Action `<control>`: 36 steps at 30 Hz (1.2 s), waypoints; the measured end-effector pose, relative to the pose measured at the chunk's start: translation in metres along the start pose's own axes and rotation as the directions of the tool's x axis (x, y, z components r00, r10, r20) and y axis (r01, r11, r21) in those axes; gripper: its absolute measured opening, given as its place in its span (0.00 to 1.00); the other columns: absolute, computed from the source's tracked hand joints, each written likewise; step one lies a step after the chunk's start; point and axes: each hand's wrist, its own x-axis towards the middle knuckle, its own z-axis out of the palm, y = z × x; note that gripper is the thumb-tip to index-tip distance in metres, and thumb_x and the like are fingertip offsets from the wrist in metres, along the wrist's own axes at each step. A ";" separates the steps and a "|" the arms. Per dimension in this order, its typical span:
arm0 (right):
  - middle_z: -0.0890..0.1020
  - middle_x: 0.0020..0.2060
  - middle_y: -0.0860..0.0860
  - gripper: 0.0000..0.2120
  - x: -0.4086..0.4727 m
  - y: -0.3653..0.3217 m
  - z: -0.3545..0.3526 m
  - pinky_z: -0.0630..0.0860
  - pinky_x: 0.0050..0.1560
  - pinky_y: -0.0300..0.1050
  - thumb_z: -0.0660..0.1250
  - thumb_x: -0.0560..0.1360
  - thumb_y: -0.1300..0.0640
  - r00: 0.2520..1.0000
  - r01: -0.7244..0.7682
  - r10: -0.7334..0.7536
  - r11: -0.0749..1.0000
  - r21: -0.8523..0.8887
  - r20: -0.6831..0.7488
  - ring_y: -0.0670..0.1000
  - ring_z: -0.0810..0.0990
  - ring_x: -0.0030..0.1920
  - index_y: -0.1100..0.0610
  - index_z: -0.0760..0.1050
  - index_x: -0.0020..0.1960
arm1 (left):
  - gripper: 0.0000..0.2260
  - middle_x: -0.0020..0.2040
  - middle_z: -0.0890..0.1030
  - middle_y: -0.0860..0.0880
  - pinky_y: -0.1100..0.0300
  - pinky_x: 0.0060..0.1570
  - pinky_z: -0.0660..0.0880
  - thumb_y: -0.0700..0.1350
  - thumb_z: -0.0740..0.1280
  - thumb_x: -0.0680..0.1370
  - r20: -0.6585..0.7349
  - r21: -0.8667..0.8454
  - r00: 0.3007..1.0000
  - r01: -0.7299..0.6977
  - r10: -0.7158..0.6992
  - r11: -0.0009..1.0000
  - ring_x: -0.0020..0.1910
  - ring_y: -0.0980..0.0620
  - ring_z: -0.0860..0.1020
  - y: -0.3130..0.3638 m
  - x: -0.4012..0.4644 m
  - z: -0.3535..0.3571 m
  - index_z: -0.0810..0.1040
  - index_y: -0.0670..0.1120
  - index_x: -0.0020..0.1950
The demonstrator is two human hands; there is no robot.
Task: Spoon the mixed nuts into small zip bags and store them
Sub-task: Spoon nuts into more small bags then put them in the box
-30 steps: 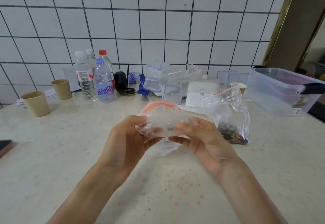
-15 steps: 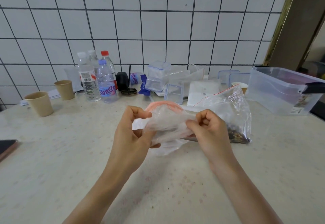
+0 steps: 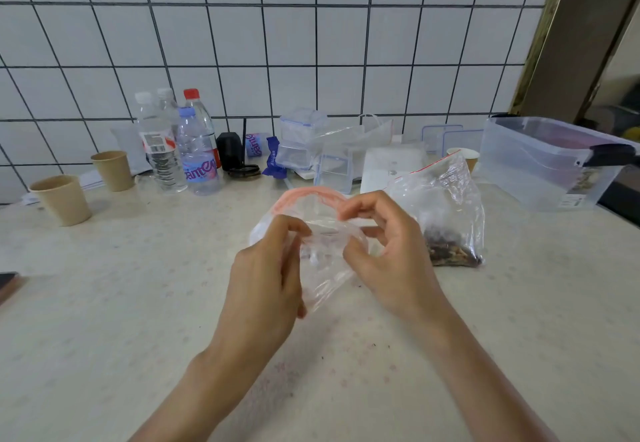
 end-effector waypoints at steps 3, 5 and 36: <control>0.75 0.64 0.48 0.15 -0.009 -0.005 0.013 0.70 0.69 0.39 0.71 0.71 0.70 0.974 0.199 -0.179 0.969 -0.146 0.137 0.47 0.73 0.71 0.52 0.80 0.52 | 0.11 0.39 0.82 0.50 0.62 0.23 0.73 0.39 0.58 0.87 0.019 -0.194 0.991 0.131 -0.130 0.972 0.20 0.48 0.79 0.003 0.000 -0.002 0.71 0.55 0.50; 0.72 0.68 0.47 0.11 -0.015 -0.004 0.018 0.68 0.71 0.43 0.70 0.74 0.65 0.973 0.126 -0.070 0.958 -0.259 0.218 0.45 0.68 0.74 0.50 0.82 0.50 | 0.14 0.45 0.84 0.51 0.62 0.25 0.74 0.36 0.57 0.86 0.069 -0.293 0.978 0.206 -0.194 0.934 0.21 0.44 0.79 0.006 0.001 -0.004 0.72 0.54 0.50; 0.74 0.42 0.39 0.15 -0.010 0.027 -0.013 0.71 0.44 0.41 0.76 0.67 0.43 0.660 -0.077 0.552 0.724 -0.685 0.510 0.41 0.75 0.43 0.38 0.82 0.53 | 0.24 0.41 0.77 0.59 0.57 0.42 0.72 0.72 0.75 0.62 0.508 0.575 0.754 0.062 -0.416 0.815 0.41 0.58 0.76 -0.029 0.006 -0.010 0.75 0.64 0.52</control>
